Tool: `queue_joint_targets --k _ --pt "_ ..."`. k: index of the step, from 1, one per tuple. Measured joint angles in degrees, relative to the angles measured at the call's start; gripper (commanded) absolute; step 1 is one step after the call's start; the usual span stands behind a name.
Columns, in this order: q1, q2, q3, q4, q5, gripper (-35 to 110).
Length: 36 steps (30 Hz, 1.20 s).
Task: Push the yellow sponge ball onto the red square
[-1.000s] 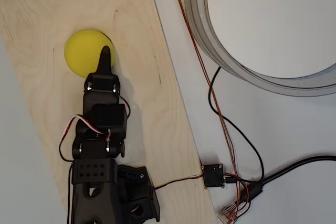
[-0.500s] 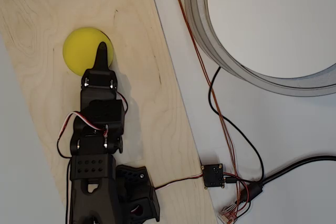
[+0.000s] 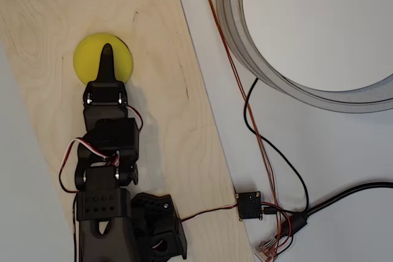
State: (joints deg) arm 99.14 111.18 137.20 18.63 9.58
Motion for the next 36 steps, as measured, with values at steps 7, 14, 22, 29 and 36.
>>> queue_joint_targets --k 7,14,22,29,36 --pt "-4.0 10.4 0.5 -7.1 -4.3 14" --pt "-4.0 15.8 2.8 -14.2 -4.3 10" --pt "-3.3 17.1 3.0 -18.2 -4.0 0" --pt "-2.3 16.5 2.9 -20.6 -2.9 12" --pt "-3.7 16.1 2.4 -20.8 -8.5 41"
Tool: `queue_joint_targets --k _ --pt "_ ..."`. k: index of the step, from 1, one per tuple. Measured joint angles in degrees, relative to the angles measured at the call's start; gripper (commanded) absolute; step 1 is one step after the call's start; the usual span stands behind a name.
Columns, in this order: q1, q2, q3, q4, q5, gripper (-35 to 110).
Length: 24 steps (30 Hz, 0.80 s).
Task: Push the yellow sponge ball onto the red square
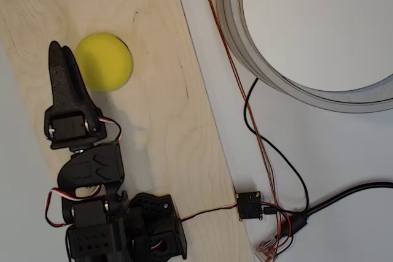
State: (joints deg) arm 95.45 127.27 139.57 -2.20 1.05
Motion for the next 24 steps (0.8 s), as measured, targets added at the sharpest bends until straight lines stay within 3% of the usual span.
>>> queue_joint_targets --k 4,5,7,9,16,19,24 --pt "-0.1 0.0 0.0 -0.8 -1.4 38" --pt "0.1 0.0 0.0 -0.8 -1.3 31" --pt "0.1 0.1 0.0 -1.5 -0.9 0" --pt "0.0 0.5 0.0 -4.1 0.8 -1" --pt "1.4 -0.3 -0.3 -5.5 0.7 2" --pt "0.6 -0.2 -0.3 -5.6 0.4 34" --pt "-1.7 0.0 0.1 -5.6 -3.4 40"
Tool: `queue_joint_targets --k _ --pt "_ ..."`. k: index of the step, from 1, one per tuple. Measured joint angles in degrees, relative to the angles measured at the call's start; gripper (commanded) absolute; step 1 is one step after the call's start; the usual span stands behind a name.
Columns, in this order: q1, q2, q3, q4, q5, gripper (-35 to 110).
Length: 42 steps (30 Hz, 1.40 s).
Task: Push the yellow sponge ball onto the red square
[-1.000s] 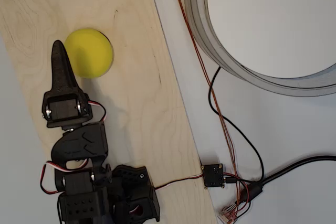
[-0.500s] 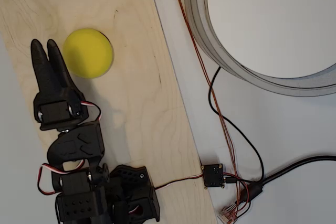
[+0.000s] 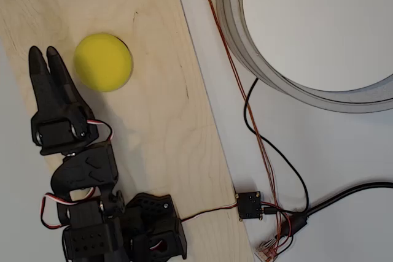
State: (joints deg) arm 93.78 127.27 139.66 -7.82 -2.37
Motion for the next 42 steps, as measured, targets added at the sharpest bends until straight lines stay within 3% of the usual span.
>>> queue_joint_targets --k 4,5,7,17,18,19,20,25,29,32,42 --pt "-0.4 0.0 0.0 0.0 -1.1 37" --pt "-0.4 0.1 0.0 0.0 -1.1 31" --pt "-0.5 0.2 -0.1 0.0 -1.7 0" --pt "0.7 0.1 -1.6 -0.7 -1.0 0" --pt "0.8 0.2 -1.5 -0.7 -0.4 6" --pt "0.8 0.7 -0.7 -1.0 0.5 26" --pt "0.9 1.0 -0.2 -1.1 0.7 35" --pt "-0.4 1.9 1.4 -1.1 -2.1 42" --pt "-0.5 2.1 1.4 -1.1 -3.8 37" --pt "-0.4 2.6 1.4 -1.1 -3.8 2" --pt "1.9 1.8 1.3 -1.1 1.9 -1"
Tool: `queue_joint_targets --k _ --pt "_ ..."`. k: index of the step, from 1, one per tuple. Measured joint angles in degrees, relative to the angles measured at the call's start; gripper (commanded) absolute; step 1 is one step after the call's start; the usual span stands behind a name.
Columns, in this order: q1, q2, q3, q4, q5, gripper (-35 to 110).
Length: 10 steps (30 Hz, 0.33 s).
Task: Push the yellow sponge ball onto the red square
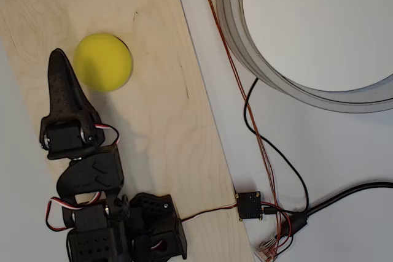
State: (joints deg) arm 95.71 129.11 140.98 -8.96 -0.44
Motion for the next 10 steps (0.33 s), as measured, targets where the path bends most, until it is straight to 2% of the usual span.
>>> queue_joint_targets --k 10 --pt "-0.3 -1.1 0.2 0.0 1.1 -1"
